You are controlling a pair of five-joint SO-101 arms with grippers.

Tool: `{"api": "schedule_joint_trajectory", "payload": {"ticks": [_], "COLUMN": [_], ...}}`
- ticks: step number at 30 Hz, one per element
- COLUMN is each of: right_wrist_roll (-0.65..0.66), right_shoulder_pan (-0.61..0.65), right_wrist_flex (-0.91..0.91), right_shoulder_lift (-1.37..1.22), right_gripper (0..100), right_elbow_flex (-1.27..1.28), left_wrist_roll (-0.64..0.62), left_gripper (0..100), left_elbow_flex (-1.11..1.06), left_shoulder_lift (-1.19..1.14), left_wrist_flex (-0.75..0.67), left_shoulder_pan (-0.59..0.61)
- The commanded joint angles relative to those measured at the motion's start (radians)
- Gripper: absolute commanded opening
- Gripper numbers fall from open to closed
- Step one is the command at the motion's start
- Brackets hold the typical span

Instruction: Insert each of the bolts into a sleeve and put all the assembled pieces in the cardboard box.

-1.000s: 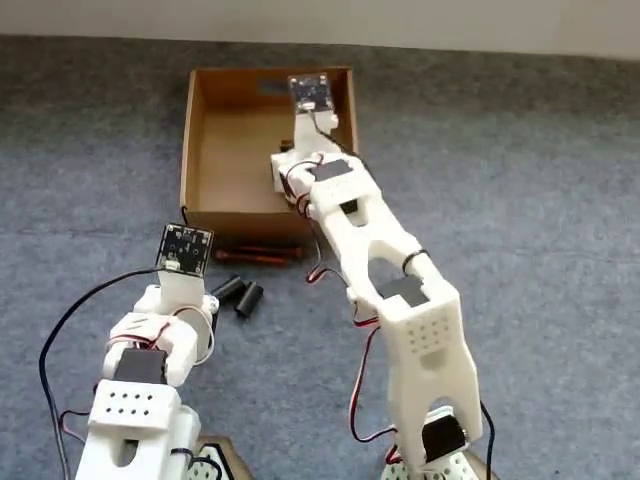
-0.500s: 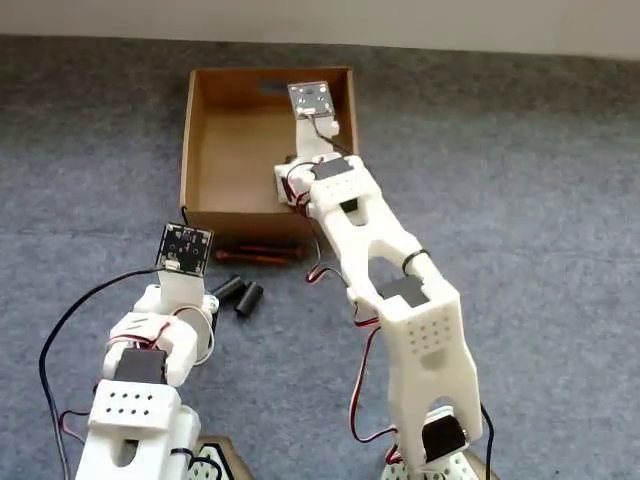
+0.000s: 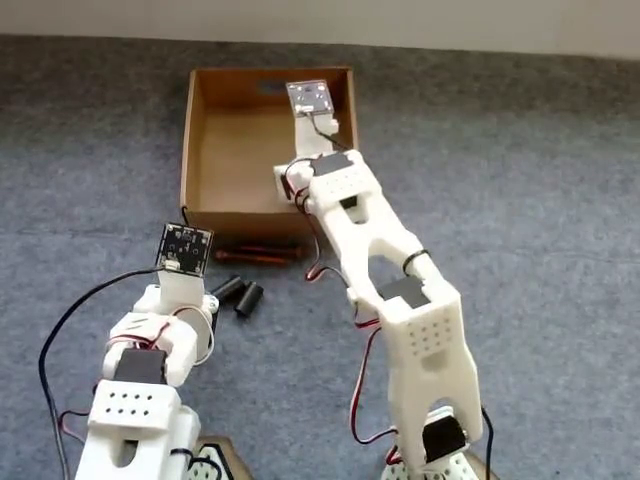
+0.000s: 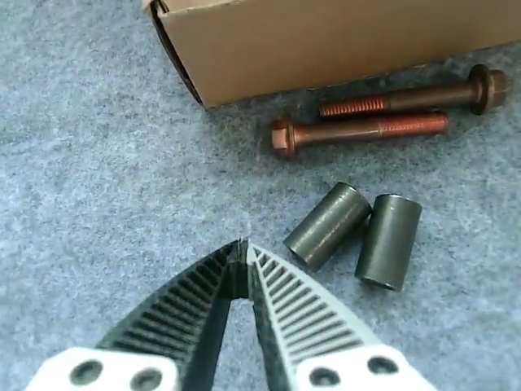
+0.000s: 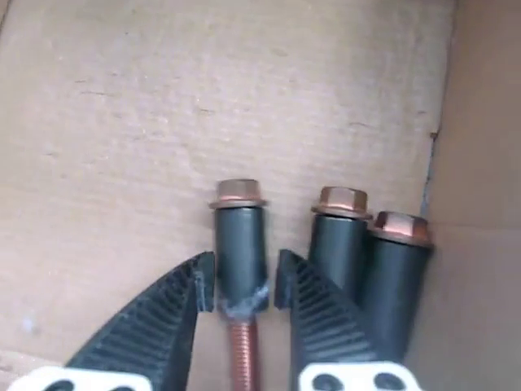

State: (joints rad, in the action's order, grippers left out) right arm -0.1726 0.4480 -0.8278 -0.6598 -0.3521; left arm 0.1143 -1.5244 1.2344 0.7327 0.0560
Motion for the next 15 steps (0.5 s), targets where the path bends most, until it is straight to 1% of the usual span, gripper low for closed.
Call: {"api": "schedule_joint_trajectory", "payload": {"ticks": [1, 8, 15], "right_wrist_roll": [-0.009, -0.009, -0.009], "right_shoulder_pan": [-0.038, -0.088, -0.094], "right_wrist_flex": [-0.067, -0.208, -0.363], "right_shoulder_lift": [0.102, 0.263, 0.415], "right_gripper": [8.7, 8.7, 8.7], "right_elbow_flex": [-0.093, -0.142, -0.137], "left_wrist_roll": [0.008, 0.008, 0.008], "left_gripper": [1, 1, 1], "left_elbow_flex": [0.007, 0.007, 0.007], "left_shoulder_lift": [-0.002, -0.002, -0.002], "left_wrist_flex": [-0.015, -0.015, -0.017], "left_shoulder_pan": [0.004, 0.004, 0.004]}}
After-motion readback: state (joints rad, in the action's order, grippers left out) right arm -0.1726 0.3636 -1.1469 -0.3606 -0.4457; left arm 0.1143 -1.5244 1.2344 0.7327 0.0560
